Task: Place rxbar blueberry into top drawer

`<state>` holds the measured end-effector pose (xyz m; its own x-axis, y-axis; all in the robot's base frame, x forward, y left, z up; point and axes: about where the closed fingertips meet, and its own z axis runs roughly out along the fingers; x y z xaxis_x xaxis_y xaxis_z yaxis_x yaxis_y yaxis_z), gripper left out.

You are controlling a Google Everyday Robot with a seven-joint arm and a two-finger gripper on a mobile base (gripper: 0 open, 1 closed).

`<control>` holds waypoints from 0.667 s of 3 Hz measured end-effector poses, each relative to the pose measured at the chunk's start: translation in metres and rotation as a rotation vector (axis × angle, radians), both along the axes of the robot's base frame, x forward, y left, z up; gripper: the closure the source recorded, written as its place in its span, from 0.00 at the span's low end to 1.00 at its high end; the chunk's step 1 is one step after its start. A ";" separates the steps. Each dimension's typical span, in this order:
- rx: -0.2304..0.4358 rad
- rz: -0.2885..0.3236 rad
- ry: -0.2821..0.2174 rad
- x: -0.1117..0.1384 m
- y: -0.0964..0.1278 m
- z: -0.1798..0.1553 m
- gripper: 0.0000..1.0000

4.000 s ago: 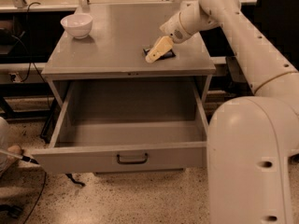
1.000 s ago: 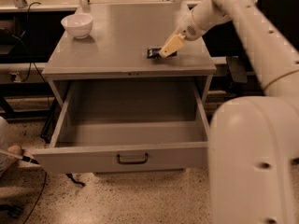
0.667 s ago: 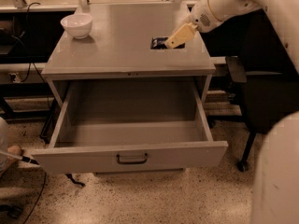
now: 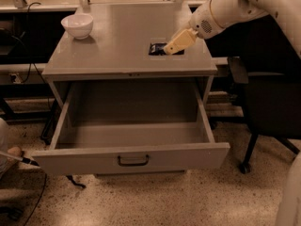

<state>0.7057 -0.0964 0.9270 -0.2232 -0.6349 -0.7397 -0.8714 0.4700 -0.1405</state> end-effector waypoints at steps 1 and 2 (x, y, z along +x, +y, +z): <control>-0.001 0.002 0.037 -0.018 -0.002 -0.004 1.00; -0.022 0.007 0.099 -0.051 -0.001 -0.018 1.00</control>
Offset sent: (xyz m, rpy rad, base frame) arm -0.0956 -0.0050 -0.0361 -0.0515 0.1793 0.0086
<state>0.6546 -0.0978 0.9085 -0.2897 -0.6526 -0.7001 -0.8848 0.4615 -0.0641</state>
